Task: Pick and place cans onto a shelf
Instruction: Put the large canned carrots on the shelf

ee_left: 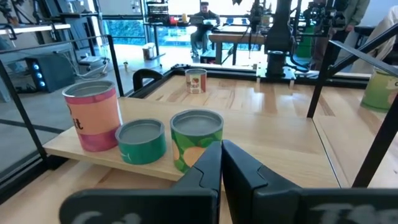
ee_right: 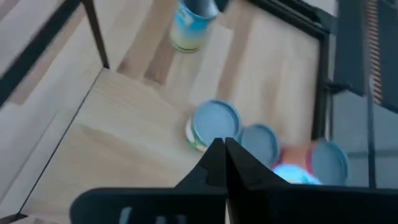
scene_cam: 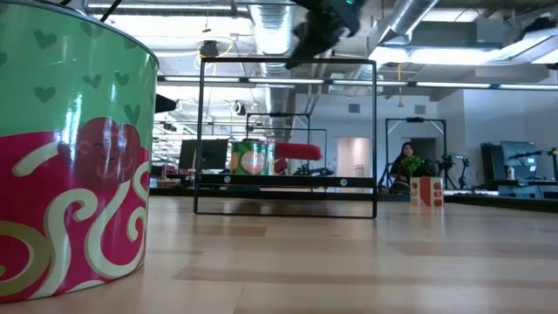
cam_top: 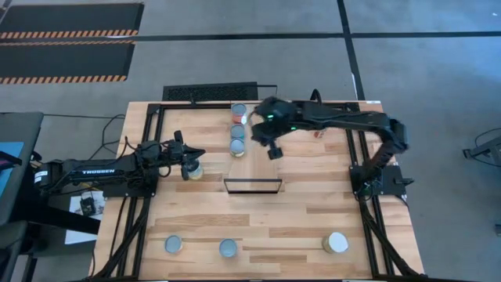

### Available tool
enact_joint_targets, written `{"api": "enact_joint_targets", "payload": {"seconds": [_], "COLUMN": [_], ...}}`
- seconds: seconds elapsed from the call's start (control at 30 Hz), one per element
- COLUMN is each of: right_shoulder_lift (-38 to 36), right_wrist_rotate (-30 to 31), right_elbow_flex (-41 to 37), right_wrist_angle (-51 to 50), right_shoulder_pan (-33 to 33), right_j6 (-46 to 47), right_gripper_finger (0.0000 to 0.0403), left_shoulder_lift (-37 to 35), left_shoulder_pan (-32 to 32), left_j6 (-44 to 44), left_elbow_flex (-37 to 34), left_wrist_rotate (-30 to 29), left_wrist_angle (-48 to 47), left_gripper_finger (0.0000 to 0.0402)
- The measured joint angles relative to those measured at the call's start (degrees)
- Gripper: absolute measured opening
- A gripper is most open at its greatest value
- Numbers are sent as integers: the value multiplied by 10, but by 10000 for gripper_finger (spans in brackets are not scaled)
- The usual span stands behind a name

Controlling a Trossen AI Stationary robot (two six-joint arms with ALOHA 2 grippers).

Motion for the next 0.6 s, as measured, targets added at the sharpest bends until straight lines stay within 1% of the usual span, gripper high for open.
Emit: {"api": "enact_joint_targets", "payload": {"seconds": [0.17, 0.3, 0.37, 0.5, 0.6], "right_shoulder_lift": [-130, -245, -300, -405, -473], "right_wrist_rotate": [0, 14, 31, 46, 40], "right_elbow_flex": [-210, -352, -409, -512, -584], "right_wrist_angle": [176, 290, 324, 392, 440], "right_shoulder_pan": [-16, -19, -18, -26, -46], "right_j6": [69, 120, 135, 153, 176], "right_gripper_finger": [4, 5, 4, 3, 3], "left_shoulder_lift": [0, 0, 1, 0, 0], "left_shoulder_pan": [0, 0, -2, -11, -14], "left_j6": [-1, -17, -25, -15, -10], "left_elbow_flex": [0, 4, 20, 75, 131], "left_wrist_rotate": [0, 1, 3, 4, 4], "left_wrist_angle": [0, 1, -43, -86, -180], "left_gripper_finger": [2, 2, 2, 0, 0]}}
